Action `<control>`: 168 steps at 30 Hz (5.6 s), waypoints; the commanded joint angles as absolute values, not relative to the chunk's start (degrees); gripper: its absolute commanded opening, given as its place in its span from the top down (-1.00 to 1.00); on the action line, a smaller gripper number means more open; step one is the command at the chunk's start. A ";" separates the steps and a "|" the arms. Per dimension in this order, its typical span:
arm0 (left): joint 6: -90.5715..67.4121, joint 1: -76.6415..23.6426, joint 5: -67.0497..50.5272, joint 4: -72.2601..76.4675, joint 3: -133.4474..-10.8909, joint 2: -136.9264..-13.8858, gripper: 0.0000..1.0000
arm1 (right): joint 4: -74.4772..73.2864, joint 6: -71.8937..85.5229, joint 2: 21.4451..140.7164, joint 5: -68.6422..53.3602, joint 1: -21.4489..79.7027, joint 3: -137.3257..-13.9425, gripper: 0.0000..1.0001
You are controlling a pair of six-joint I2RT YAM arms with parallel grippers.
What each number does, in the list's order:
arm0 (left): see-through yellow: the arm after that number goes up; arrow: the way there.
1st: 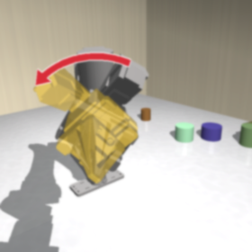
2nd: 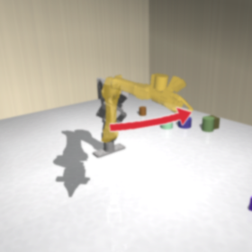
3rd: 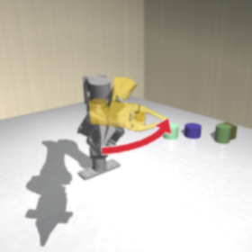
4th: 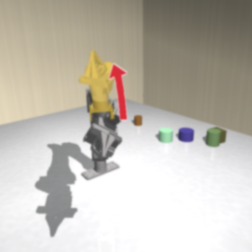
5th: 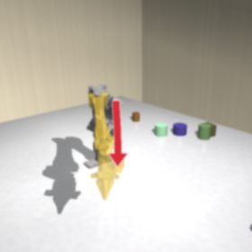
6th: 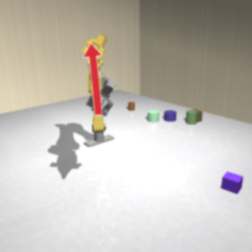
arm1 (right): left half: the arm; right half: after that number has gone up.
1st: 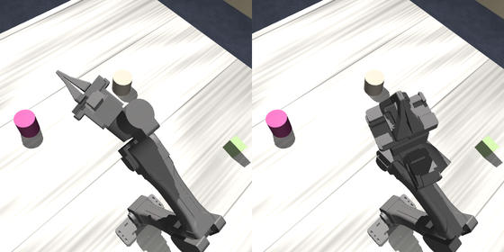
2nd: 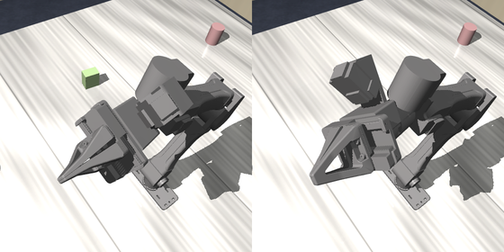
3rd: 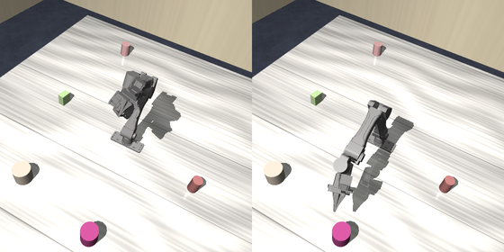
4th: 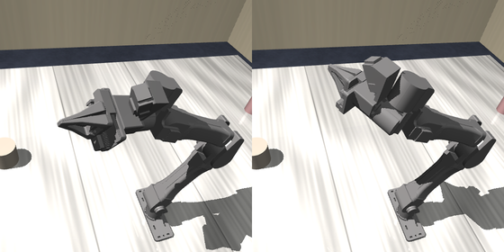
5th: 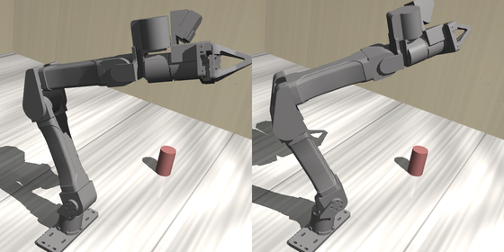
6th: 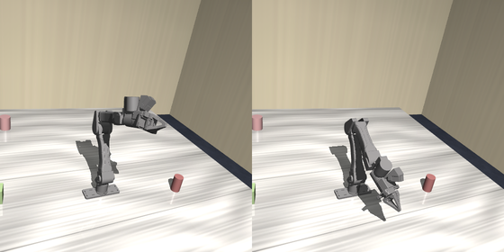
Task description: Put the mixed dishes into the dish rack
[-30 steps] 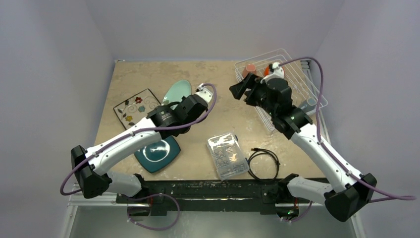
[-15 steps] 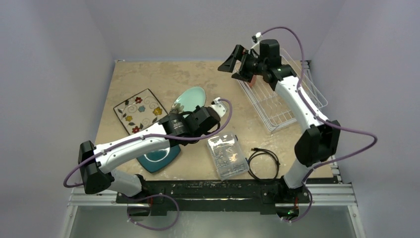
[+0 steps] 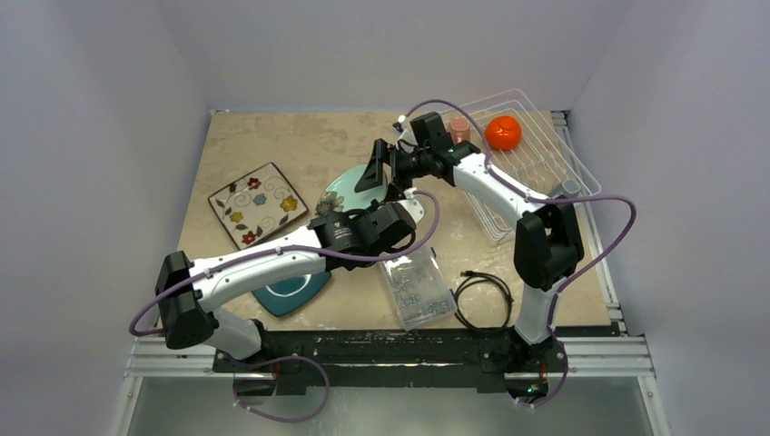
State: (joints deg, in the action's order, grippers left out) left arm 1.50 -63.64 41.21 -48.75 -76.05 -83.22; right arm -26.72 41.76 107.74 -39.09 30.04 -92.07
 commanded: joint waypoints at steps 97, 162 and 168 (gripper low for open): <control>-7.94 -32.70 -58.24 -28.33 -70.84 -65.53 1.00 | -37.10 -25.33 77.57 -67.54 28.72 -79.41 -0.89; -21.63 -22.76 -33.54 -23.69 -67.54 -61.03 1.00 | -17.38 17.32 69.49 -12.57 38.93 -67.05 -0.98; -4.68 -24.06 -43.27 -34.48 -67.58 -59.17 1.00 | -9.58 -6.05 60.54 -20.67 38.93 -62.68 -0.97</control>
